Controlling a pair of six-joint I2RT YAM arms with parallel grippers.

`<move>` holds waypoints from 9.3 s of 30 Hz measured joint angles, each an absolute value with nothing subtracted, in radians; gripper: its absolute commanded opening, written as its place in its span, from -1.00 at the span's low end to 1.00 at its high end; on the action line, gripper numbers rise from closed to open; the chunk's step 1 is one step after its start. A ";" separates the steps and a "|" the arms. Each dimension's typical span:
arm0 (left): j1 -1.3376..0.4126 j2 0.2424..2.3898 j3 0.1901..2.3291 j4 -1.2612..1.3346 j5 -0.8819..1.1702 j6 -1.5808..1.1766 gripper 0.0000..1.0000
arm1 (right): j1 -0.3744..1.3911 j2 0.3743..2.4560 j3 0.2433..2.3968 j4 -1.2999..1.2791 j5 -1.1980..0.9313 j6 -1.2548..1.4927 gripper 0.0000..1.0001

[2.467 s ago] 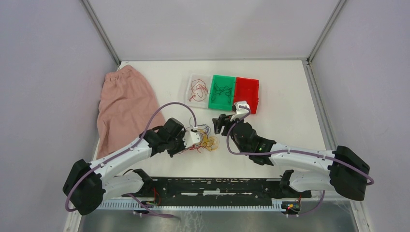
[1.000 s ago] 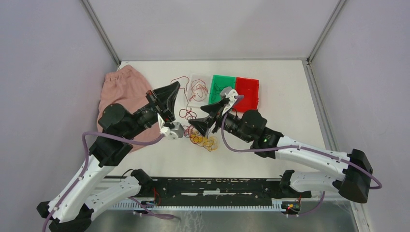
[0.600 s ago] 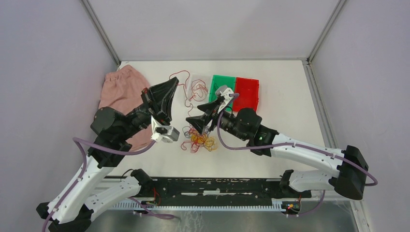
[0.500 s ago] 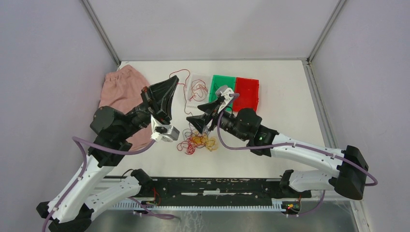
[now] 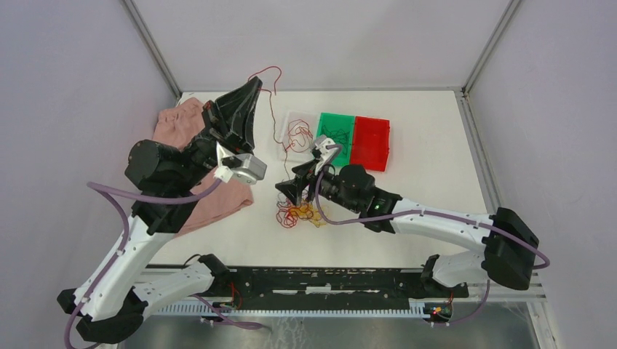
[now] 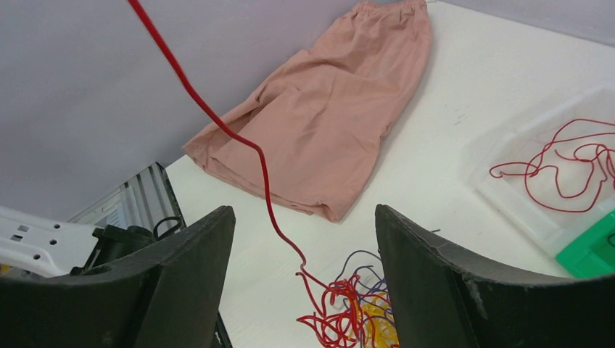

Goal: Untangle the cables
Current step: Untie the cable, then place the cable in the bin, then untie the cable.

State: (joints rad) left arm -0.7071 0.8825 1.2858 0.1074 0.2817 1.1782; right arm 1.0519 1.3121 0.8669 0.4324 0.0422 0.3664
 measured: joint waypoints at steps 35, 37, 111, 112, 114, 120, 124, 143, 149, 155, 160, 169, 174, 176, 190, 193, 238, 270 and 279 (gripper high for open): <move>-0.706 1.084 1.761 0.091 0.028 0.867 -0.94 | 1.052 1.589 0.900 0.566 0.122 0.420 0.19; -0.706 1.101 1.803 0.078 0.028 0.860 -0.94 | 1.053 1.620 0.904 0.577 0.139 0.426 0.18; -0.698 1.172 1.636 0.101 0.008 0.889 -0.94 | 1.010 1.239 0.840 0.313 0.389 0.475 0.39; -0.690 1.190 1.632 0.090 -0.005 0.885 -0.94 | 0.998 1.237 0.840 0.276 0.415 0.484 0.39; -0.664 1.237 1.624 0.061 -0.027 0.872 -0.94 | 0.975 1.232 0.837 0.213 0.456 0.501 0.39; -0.540 1.374 1.608 0.006 -0.052 0.826 -0.94 | 0.931 1.193 0.818 0.096 0.521 0.529 0.40; -0.484 1.429 1.608 0.003 -0.053 0.797 -0.94 | 0.913 1.192 0.818 0.056 0.538 0.538 0.40; -0.435 1.610 1.624 0.059 -0.049 0.735 -0.94 | 0.871 1.135 0.767 0.020 0.574 0.572 0.38; -0.435 1.633 1.643 0.047 -0.043 0.687 -0.94 | 0.867 1.132 0.762 0.020 0.577 0.579 0.38; -0.424 1.664 1.671 -0.008 -0.023 0.646 -0.94 | 0.861 1.131 0.760 0.020 0.577 0.580 0.36; -0.415 1.704 1.662 -0.097 -0.006 0.620 -0.94 | 0.852 1.119 0.753 0.012 0.577 0.581 0.37; -0.371 1.825 1.691 -0.215 0.004 0.591 -0.94 | 0.835 1.089 0.739 -0.006 0.577 0.591 0.36; -0.335 1.851 1.691 -0.249 0.012 0.591 -0.94 | 0.824 1.085 0.725 -0.019 0.577 0.599 0.36; -0.328 1.850 1.689 -0.249 0.028 0.591 -0.94 | 0.819 1.085 0.722 -0.022 0.576 0.603 0.36; -0.411 1.894 1.672 -0.339 0.142 0.477 -0.94 | 0.792 1.076 0.722 -0.039 0.564 0.613 0.35; -0.407 1.930 1.651 -0.346 0.140 0.450 -0.94 | 0.785 1.067 0.722 -0.047 0.564 0.613 0.35; -0.230 1.638 1.594 -0.762 0.451 0.528 0.76 | 0.941 1.428 0.857 -0.010 0.136 0.537 0.19; -0.130 1.363 1.360 -0.912 0.649 0.732 0.59 | 1.091 1.680 0.944 -0.038 -0.138 0.335 -0.98; -0.133 1.329 1.322 -0.946 0.724 0.802 0.60 | 1.085 1.516 0.936 -0.031 -0.174 0.352 -0.99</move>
